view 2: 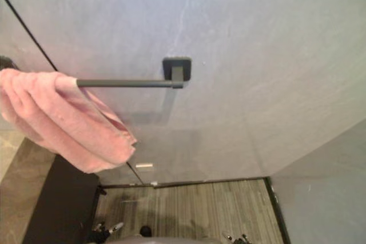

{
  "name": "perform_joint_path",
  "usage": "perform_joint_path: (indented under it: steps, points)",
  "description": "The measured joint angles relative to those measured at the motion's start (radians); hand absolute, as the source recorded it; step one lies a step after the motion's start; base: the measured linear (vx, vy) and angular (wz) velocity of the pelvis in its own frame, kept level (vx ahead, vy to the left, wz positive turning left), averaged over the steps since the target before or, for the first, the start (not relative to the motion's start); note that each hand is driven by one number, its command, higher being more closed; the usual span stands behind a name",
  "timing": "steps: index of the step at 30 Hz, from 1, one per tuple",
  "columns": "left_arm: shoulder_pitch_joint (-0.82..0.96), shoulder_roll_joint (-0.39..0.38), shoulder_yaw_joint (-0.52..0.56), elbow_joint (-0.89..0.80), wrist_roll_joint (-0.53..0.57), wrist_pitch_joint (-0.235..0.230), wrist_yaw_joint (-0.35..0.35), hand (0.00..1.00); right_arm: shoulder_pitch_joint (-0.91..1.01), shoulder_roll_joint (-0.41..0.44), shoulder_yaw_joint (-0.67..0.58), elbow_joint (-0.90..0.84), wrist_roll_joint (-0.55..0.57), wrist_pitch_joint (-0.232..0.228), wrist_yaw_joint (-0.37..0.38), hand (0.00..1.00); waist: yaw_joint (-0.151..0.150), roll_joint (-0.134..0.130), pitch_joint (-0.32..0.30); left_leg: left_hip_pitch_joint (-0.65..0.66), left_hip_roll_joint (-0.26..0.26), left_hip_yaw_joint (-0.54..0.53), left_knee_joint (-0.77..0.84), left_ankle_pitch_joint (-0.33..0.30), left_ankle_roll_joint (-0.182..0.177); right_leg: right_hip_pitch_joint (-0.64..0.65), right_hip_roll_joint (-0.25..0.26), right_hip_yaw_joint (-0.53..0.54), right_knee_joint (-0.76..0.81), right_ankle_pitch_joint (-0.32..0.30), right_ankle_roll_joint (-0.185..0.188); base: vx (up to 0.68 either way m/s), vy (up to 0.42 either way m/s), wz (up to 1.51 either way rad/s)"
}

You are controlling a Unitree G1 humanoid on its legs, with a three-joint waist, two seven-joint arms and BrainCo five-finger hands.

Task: Organize washtable

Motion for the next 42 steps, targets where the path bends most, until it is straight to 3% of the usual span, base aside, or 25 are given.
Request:
perform_joint_path:
  steps: [6, 29, 42]
  points:
    - [0.005, -0.005, -0.021, 0.007, 0.011, 0.001, -0.002, 0.0, -0.008, -0.015, 0.005, 0.022, -0.023, 0.002, 0.0, 0.0, -0.001, 0.019, -0.003, 0.012, 0.001, 0.009, -0.008, 0.0, -0.001, 0.008, 0.002, 0.009, -0.009, 0.002, 0.003, -0.04, -0.007, -0.05]
    - [0.005, 0.002, -0.022, 0.027, 0.036, 0.0, -0.021, 0.0, -0.028, -0.026, 0.05, 0.04, -0.084, 0.004, 0.0, 0.0, -0.002, 0.013, -0.004, 0.034, -0.001, 0.005, -0.009, 0.0, -0.001, 0.051, 0.001, 0.005, -0.055, 0.028, 0.004, -0.01, -0.004, -0.02]
    - [0.004, 0.003, -0.026, 0.027, 0.036, 0.0, -0.023, 0.0, -0.026, -0.027, 0.033, 0.041, -0.058, 0.004, 0.007, 0.0, -0.002, 0.014, -0.004, 0.016, -0.001, -0.01, -0.008, -0.001, -0.001, 0.046, 0.001, -0.01, -0.064, 0.028, 0.005, 0.0, 0.0, 0.03]
